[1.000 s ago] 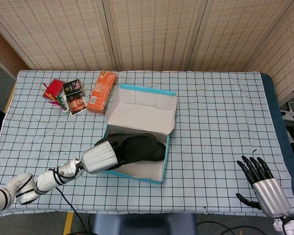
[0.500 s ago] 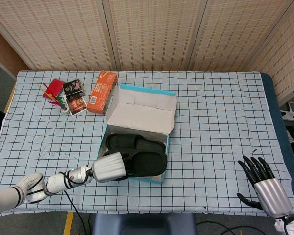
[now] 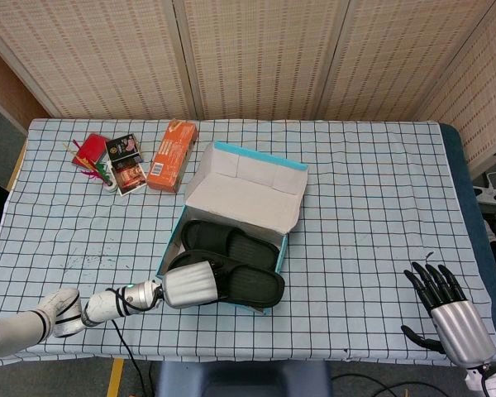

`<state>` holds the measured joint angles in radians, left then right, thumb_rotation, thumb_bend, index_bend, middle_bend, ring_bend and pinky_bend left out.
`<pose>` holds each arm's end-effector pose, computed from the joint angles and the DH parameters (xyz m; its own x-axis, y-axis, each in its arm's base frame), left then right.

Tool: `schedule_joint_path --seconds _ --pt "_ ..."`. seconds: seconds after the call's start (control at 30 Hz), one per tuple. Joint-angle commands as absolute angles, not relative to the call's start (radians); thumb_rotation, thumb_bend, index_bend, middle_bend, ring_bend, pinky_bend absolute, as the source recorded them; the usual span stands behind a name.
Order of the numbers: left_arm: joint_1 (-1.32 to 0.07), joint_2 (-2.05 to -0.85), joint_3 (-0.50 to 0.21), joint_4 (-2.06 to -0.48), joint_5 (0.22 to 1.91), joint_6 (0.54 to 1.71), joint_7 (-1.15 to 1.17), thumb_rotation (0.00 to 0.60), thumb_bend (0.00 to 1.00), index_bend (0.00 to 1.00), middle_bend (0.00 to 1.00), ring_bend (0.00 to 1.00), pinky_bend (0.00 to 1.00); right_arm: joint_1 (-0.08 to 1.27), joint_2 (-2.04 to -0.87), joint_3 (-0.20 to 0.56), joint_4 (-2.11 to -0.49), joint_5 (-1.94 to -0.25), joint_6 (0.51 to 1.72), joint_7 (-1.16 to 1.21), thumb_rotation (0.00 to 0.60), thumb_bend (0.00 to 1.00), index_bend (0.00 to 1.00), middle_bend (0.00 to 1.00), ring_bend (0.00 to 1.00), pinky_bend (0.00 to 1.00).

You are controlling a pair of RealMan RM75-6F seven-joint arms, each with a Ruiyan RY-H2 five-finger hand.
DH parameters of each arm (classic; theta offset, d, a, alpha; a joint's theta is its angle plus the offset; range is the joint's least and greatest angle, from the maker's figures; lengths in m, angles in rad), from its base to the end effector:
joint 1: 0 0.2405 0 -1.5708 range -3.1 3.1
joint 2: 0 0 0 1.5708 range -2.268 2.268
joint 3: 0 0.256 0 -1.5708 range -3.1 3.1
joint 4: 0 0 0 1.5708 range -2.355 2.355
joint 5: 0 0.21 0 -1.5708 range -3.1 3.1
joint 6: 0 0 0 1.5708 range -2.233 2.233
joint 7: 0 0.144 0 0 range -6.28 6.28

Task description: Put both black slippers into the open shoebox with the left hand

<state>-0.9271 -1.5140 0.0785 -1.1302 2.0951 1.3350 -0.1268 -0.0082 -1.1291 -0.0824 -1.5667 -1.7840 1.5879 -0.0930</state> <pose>-0.1055 0.3093 -0.0013 0.5439 -0.1728 0.8212 0.1052 -0.9568 -0.2710 -0.2991 -0.1207 0.1397 0.5073 -0.0499 0.8603 -0.8475 -0.2094 0.4877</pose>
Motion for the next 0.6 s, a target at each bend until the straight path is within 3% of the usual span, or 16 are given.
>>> schedule_joint_path --seconds 0.03,0.3,0.6 --pt "-0.928 -1.522 0.079 -1.116 2.088 1.345 -0.123 0.600 0.68 0.80 0.68 0.42 0.46 -0.008 -1.129 -0.082 -1.566 -1.784 1.588 -0.093 0.476 0.12 0.00 0.00 0.00 0.00" --pt "-0.915 -1.520 0.074 -1.107 2.048 1.318 -0.027 0.600 0.68 0.68 0.53 0.33 0.28 -0.007 -1.127 -0.083 -1.567 -1.784 1.587 -0.091 0.476 0.12 0.00 0.00 0.00 0.00" --pt "-0.907 -1.463 0.077 -1.195 1.994 1.263 0.015 0.600 0.65 0.62 0.50 0.33 0.29 -0.005 -1.127 -0.083 -1.566 -1.783 1.582 -0.090 0.476 0.12 0.00 0.00 0.00 0.00"
